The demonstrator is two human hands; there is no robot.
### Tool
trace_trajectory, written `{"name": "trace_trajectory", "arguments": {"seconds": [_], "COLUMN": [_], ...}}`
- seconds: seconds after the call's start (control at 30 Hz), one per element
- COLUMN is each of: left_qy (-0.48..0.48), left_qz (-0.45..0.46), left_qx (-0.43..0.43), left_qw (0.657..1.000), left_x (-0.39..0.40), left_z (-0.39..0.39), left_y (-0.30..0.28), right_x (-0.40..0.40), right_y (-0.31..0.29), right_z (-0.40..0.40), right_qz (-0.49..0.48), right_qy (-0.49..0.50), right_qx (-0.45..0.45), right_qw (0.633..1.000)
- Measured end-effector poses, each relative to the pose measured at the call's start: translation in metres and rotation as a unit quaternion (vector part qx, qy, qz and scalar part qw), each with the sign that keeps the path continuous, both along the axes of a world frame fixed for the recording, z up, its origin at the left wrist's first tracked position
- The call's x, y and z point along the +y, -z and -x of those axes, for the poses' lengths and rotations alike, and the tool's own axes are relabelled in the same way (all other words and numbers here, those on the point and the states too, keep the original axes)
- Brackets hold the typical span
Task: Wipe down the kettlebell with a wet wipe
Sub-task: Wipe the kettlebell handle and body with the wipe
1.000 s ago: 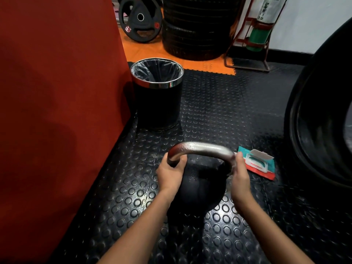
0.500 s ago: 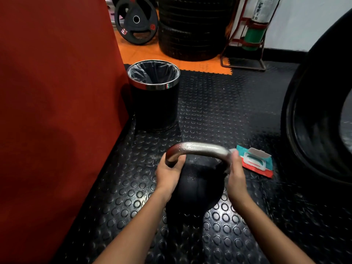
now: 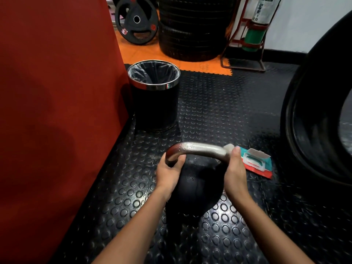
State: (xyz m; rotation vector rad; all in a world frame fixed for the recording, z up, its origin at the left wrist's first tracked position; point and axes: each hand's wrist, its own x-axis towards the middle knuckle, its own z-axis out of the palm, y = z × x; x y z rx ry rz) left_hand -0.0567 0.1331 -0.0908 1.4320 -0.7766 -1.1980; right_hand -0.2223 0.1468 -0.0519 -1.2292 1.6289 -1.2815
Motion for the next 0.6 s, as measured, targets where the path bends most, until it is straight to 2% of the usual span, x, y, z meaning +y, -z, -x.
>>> {"name": "trace_trajectory", "arguments": {"seconds": [0.1,0.2,0.27,0.33,0.43,0.5,0.6], "left_qy": [-0.009,-0.012,-0.010,-0.007,-0.005,-0.011,-0.019], "left_qz": [0.009,0.005,0.003,-0.002,0.000,0.003,0.005], "left_qx": [0.013,0.005,-0.007,-0.010,-0.014,-0.012,-0.003], "left_qw": [1.000,1.000,1.000,1.000,1.000,1.000,1.000], "left_x": [0.000,0.000,-0.001,-0.001,-0.002,-0.003,-0.002], "left_z": [0.002,0.002,0.002,0.001,0.000,0.000,0.002], "left_y": [0.002,0.006,0.006,0.006,0.006,0.006,0.007], "right_x": [0.004,0.012,0.017,0.016,0.006,0.003,0.007], "right_y": [-0.011,-0.002,0.005,0.005,-0.009,-0.022,-0.022], "right_z": [-0.014,-0.016,-0.010,-0.002,0.002,-0.009,-0.027], "right_qz": [0.111,0.145,0.122,0.052,-0.021,0.030,0.123], "right_qy": [-0.007,-0.007,0.009,0.016,0.019,0.002,-0.041], "right_qx": [0.126,0.160,0.128,0.065,0.068,0.105,0.215], "right_qw": [0.986,0.977,0.984,0.996,0.997,0.994,0.968]}}
